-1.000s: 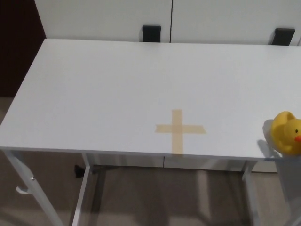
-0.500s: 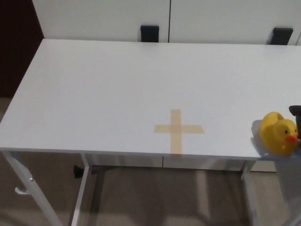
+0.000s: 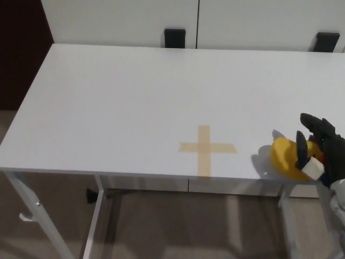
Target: The robot uses its right hand to push the yellow duck toy to the center of the white desk.
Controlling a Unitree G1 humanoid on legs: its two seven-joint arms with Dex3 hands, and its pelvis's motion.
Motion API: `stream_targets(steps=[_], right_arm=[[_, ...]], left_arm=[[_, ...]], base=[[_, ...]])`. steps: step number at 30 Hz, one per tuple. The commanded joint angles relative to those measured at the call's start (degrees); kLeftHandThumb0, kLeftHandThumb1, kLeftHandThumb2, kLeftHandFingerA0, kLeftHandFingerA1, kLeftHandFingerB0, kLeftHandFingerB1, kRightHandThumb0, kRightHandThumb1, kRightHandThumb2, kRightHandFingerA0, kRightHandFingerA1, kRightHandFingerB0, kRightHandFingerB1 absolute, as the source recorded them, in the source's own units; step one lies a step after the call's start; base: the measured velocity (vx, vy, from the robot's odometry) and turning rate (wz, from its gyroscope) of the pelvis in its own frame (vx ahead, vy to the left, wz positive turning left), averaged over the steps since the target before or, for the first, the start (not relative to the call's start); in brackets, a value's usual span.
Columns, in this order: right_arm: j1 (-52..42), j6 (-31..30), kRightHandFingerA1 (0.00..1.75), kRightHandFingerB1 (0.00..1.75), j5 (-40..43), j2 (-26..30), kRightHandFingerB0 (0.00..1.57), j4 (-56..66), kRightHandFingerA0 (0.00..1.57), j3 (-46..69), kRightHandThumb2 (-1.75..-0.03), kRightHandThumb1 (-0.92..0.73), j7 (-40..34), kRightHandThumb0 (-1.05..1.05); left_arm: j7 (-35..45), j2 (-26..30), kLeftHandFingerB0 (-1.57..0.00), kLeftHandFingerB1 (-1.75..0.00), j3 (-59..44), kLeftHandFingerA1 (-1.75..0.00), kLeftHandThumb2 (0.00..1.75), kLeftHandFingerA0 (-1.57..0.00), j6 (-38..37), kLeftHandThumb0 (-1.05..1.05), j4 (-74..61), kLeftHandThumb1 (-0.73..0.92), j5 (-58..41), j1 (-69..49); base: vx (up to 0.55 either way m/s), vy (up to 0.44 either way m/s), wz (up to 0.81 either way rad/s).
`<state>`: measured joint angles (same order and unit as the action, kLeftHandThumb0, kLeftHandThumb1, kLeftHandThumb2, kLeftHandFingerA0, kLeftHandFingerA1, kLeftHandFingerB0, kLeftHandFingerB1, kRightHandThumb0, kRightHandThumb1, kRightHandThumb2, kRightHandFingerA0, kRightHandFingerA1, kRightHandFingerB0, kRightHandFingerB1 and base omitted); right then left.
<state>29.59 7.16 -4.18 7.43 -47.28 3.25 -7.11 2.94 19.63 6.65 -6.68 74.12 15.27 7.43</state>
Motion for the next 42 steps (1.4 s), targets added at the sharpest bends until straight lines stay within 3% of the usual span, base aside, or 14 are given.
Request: stream_targets(steps=[1, 2, 7, 8, 9, 10, 18, 20, 21, 24, 25, 34, 37, 42], right_arm=[[-0.2, 1.1, 0.25, 0.09, -8.2, -3.3, 0.0, -1.2, 0.0, -0.1, -1.14, -0.8, -25.8, -0.88], [-0.3, 1.2, 0.21, 0.05, -8.9, -3.6, 0.0, -1.3, 0.0, -0.2, -1.12, -0.81, -27.6, -0.91], [-0.7, 0.6, 0.18, 0.02, -11.4, -5.6, 0.0, -1.9, 0.0, -0.4, -1.08, -0.81, -36.7, -0.94], [-0.7, 0.8, 0.0, 0.02, -11.4, -6.5, 0.0, -2.0, 0.0, -0.1, -0.9, -0.78, -38.4, -0.74], [-0.7, 0.8, 0.0, 0.02, -11.4, -6.5, 0.0, -2.0, 0.0, -0.1, -0.9, -0.78, -38.4, -0.74], [-0.5, 1.3, 0.2, 0.04, -11.4, -7.5, 0.0, -2.4, 0.0, 0.1, -1.04, -0.76, -40.1, -0.91], [-0.2, 6.9, 0.15, 0.0, -10.4, -11.8, 0.0, -3.2, 0.0, -0.1, -0.98, -0.72, -40.5, -0.92], [0.4, 8.6, 0.17, 0.03, -10.4, -12.9, 0.0, -3.4, 0.0, -0.8, -0.95, -0.66, -39.6, -0.84], [1.1, 9.3, 0.13, 0.0, -9.6, -13.8, 0.0, -3.4, 0.0, -1.0, -1.0, -0.74, -37.6, -0.95], [2.3, 11.0, 0.14, 0.0, -8.1, -15.1, 0.0, -3.5, 0.0, -1.2, -0.98, -0.71, -33.6, -0.94], [2.5, 10.7, 0.14, 0.0, -7.6, -15.6, 0.0, -3.0, 0.0, -1.4, -1.04, -0.79, -32.0, -0.99], [2.3, 10.7, 0.13, 0.0, -4.4, -17.8, 0.0, -2.8, 0.0, -1.9, -1.07, -0.83, -23.5, -1.0], [1.4, 11.6, 0.17, 0.04, -1.4, -18.2, 0.0, -2.1, 0.0, -1.3, -1.08, -0.83, -17.5, -1.05], [1.0, 9.5, 0.13, 0.04, 0.1, -17.4, 0.0, -0.8, 0.0, -1.9, -1.09, -0.83, -10.7, -1.05]], left_arm=[[-0.6, 0.2, -1.39, -0.81, 0.5, -0.85, 1.3, -1.37, 1.0, 0.18, 0.1, -0.49, 0.5, -0.6], [-0.6, 0.3, -1.35, -0.88, 0.6, -0.91, 1.14, -1.34, 1.0, 0.1, 0.0, -0.43, 0.6, -0.8], [-1.0, 0.6, -1.35, -0.87, 1.4, -0.92, 1.19, -1.33, 0.5, 0.09, 0.2, -0.43, 1.3, -1.5], [-0.9, 0.6, -1.39, -0.87, 1.5, -0.92, 1.16, -1.31, 0.1, 0.09, 0.3, -0.45, 1.5, -1.6], [-0.9, 0.6, -1.39, -0.87, 1.5, -0.92, 1.16, -1.31, 0.1, 0.09, 0.3, -0.45, 1.5, -1.6], [-1.0, 0.5, -1.43, -0.85, 1.6, -0.92, 1.2, -1.37, -0.2, 0.09, 0.4, -0.49, 1.5, -1.7], [-1.4, 0.3, -1.44, -0.86, 1.9, -0.94, 1.2, -1.38, -0.1, 0.07, 0.5, -0.49, 1.3, -1.9], [-1.5, 0.1, -1.48, -0.82, 1.7, -0.88, 1.28, -1.44, 0.2, 0.12, 0.5, -0.52, 1.1, -1.9], [-1.3, 0.0, -1.45, -0.88, 1.6, -0.94, 1.15, -1.4, 0.3, 0.11, 0.5, -0.49, 0.9, -1.8], [-0.9, -0.2, -1.47, -0.88, 1.0, -0.93, 1.17, -1.42, 0.7, 0.14, 0.4, -0.48, 0.1, -1.6], [-1.0, -0.1, -1.5, -0.83, 1.2, -0.85, 1.24, -1.52, 0.3, 0.12, 0.3, -0.5, 0.3, -1.6], [-0.7, -0.1, -1.55, -0.81, 1.7, -0.84, 1.2, -1.52, -0.7, 0.1, 0.2, -0.52, 0.6, -1.7], [-0.9, -0.2, -1.49, -0.86, 1.7, -0.9, 1.15, -1.45, -0.1, 0.1, 0.2, -0.5, 0.6, -1.4], [-1.0, -0.2, -1.49, -0.82, 2.2, -0.86, 1.21, -1.45, -0.1, 0.1, 0.0, -0.54, 1.0, -1.2]], base=[[0.0, 0.0, 0.0], [0.0, 0.0, 0.0], [0.0, 0.0, 0.0], [0.0, 0.0, 0.0], [0.0, 0.0, 0.0], [0.0, 0.0, 0.0], [0.0, 0.0, 0.0], [0.0, 0.0, 0.0], [0.0, 0.0, 0.0], [0.0, 0.0, 0.0], [0.0, 0.0, 0.0], [0.0, 0.0, 0.0], [0.0, 0.0, 0.0], [0.0, 0.0, 0.0]])
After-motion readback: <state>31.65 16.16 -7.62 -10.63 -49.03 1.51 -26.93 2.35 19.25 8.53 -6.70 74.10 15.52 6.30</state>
